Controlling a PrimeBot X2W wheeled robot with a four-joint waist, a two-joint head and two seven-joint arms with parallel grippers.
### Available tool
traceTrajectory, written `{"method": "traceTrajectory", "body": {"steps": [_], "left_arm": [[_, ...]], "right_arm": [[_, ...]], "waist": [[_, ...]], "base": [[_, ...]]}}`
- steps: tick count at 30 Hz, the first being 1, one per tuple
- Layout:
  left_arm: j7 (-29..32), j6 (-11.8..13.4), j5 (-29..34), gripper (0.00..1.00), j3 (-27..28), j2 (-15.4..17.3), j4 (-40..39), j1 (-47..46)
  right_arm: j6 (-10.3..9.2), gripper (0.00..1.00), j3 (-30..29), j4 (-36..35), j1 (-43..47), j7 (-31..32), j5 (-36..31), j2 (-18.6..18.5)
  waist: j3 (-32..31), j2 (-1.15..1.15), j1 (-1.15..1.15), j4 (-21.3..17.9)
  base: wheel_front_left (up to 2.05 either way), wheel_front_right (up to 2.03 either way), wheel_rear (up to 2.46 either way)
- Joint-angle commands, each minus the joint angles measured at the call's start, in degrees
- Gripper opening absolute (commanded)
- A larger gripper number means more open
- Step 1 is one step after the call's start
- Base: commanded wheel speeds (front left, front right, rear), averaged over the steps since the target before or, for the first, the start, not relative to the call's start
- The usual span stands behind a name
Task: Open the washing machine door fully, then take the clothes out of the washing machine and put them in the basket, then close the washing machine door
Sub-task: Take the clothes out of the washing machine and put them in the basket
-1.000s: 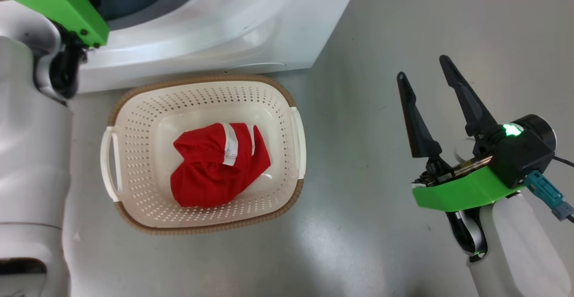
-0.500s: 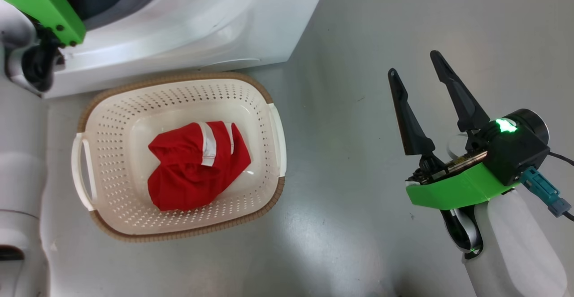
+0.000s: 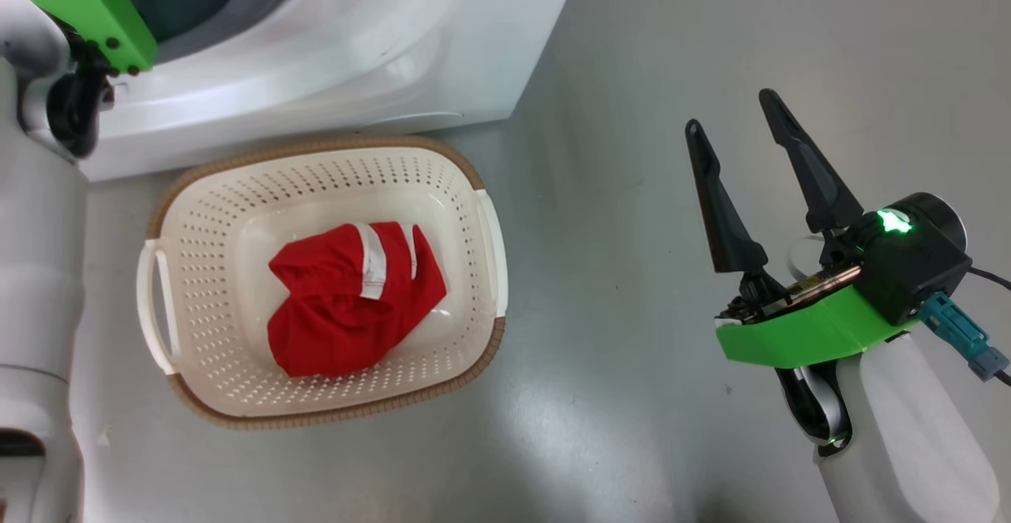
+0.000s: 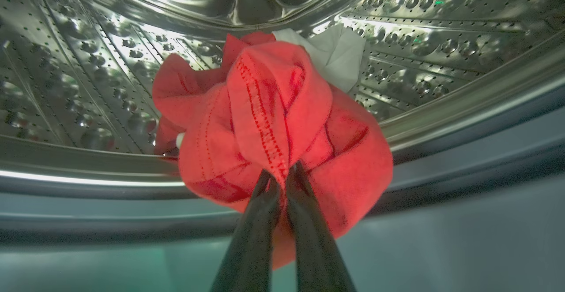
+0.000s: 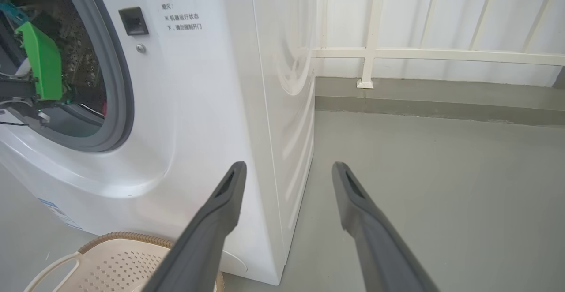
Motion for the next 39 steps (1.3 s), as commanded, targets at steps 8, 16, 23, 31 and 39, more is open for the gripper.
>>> {"method": "traceTrajectory", "body": {"steps": [8,16,23,31,39], "left_arm": [[-10.8,0.1,1.0,0.00,-0.1,2.0,-4.1,5.9],[-20.1,0.3,-0.3,0.00,1.1,1.0,-8.9,14.2],[-21.3,0.8,0.0,0.00,4.0,-0.7,-20.7,23.9],[-21.3,2.5,3.8,0.00,7.8,-3.7,-36.5,39.2],[-21.3,2.4,5.4,0.00,7.8,-6.5,-44.5,50.6]], "right_arm": [[0.36,1.00,0.7,-0.2,1.8,-0.4,0.8,0.1],[0.36,1.00,0.2,0.5,4.0,-0.4,1.0,0.1],[0.36,1.00,-0.4,0.8,6.1,-0.4,1.3,0.1],[0.36,1.00,-0.4,1.0,7.7,-0.4,1.7,0.1],[0.36,1.00,-1.4,0.9,9.4,-0.4,1.3,0.1]], "waist": [[-4.1,0.00,0.00,1.6],[-8.9,0.00,0.00,3.0],[-12.4,0.00,0.00,4.6],[-16.6,0.00,0.00,5.6],[-19.6,0.00,0.00,7.1]], "base": [[0.00,0.00,0.00],[0.00,0.00,0.00],[0.00,0.00,0.00],[0.00,0.00,0.00],[0.00,0.00,0.00]]}}
